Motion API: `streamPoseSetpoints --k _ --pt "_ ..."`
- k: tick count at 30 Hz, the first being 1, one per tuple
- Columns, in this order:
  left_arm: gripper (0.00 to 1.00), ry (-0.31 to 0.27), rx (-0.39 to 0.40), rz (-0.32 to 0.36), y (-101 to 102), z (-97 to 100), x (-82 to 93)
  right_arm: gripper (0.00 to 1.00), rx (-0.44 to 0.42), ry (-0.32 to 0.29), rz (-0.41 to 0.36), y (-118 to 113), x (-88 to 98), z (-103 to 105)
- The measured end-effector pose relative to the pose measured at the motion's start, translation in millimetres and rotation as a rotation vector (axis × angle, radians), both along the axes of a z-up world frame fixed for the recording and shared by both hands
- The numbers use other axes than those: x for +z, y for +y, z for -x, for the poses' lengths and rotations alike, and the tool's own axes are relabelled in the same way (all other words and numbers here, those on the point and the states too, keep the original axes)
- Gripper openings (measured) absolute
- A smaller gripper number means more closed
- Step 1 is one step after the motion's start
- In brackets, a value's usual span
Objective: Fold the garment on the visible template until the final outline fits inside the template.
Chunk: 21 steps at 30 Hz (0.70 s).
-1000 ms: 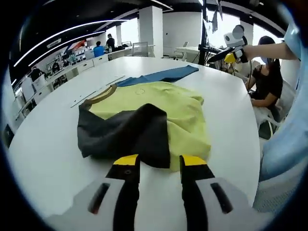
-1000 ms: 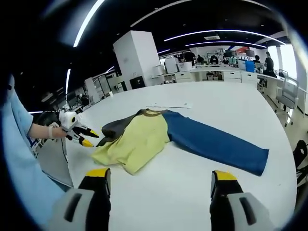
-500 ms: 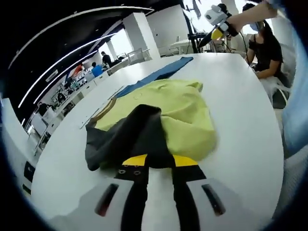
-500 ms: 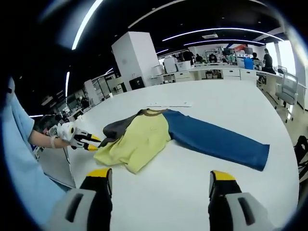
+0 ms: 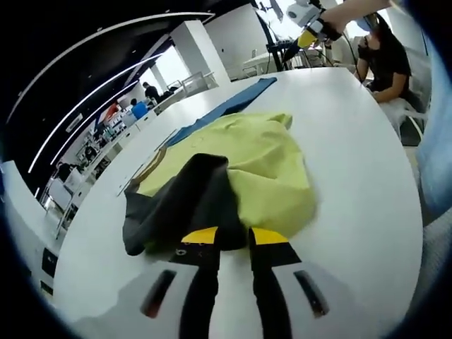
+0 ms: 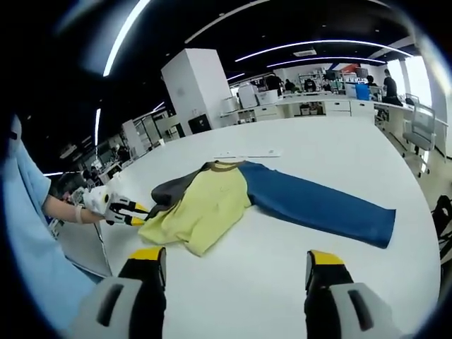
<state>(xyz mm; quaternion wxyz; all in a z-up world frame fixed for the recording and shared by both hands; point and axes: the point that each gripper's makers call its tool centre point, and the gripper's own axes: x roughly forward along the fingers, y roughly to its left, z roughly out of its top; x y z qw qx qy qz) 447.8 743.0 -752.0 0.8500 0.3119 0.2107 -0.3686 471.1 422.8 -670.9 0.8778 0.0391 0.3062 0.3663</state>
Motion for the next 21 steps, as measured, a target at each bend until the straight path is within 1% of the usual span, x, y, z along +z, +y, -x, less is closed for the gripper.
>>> streamPoseSetpoints --k 2,4,5,8,10,11,14,17,18,19,20,21 --pt "0.10 0.001 0.016 0.001 2.6 -2.2 0.3 0.81 0.003 0.002 -0.004 1.7 0.4 0.5" --pt "0.09 0.020 0.038 0.018 3.5 -2.9 1.0 0.81 0.004 0.002 -0.003 2.2 0.4 0.6" --pt "0.08 0.019 0.039 0.020 4.5 -3.4 1.7 0.81 0.004 0.002 -0.003 2.4 0.4 0.6" --pt "0.03 0.047 0.056 0.032 6.9 -2.1 3.4 0.81 0.002 0.002 -0.005 2.9 0.3 0.5" --pt "0.00 0.049 0.059 0.039 9.8 -1.2 8.2 0.81 0.001 0.002 -0.006 3.8 0.1 0.8" --pt "0.00 0.052 0.064 0.042 11.8 -1.2 10.4 0.80 0.002 0.001 -0.009 4.8 0.3 0.9" --pt "0.00 0.080 0.114 0.097 17.8 -2.0 20.1 0.80 0.006 -0.002 -0.013 7.5 0.6 0.6" --pt "0.00 0.112 0.165 0.132 26.5 -4.0 27.1 0.80 0.011 -0.012 -0.022 10.9 2.4 -1.0" --pt "0.00 0.126 0.200 0.155 30.4 -5.3 30.9 0.80 0.015 -0.014 -0.030 12.8 3.3 -1.6" --pt "0.00 0.130 0.211 0.174 31.6 -6.3 34.5 0.80 0.019 -0.015 -0.030 13.8 3.6 -1.9" --pt "0.00 0.163 0.245 0.206 34.5 -5.6 37.3 0.80 0.027 -0.021 -0.028 14.5 3.9 -2.6" --pt "0.00 0.175 0.268 0.211 38.0 -6.3 39.4 0.80 0.034 -0.021 -0.025 15.0 3.6 -2.2"
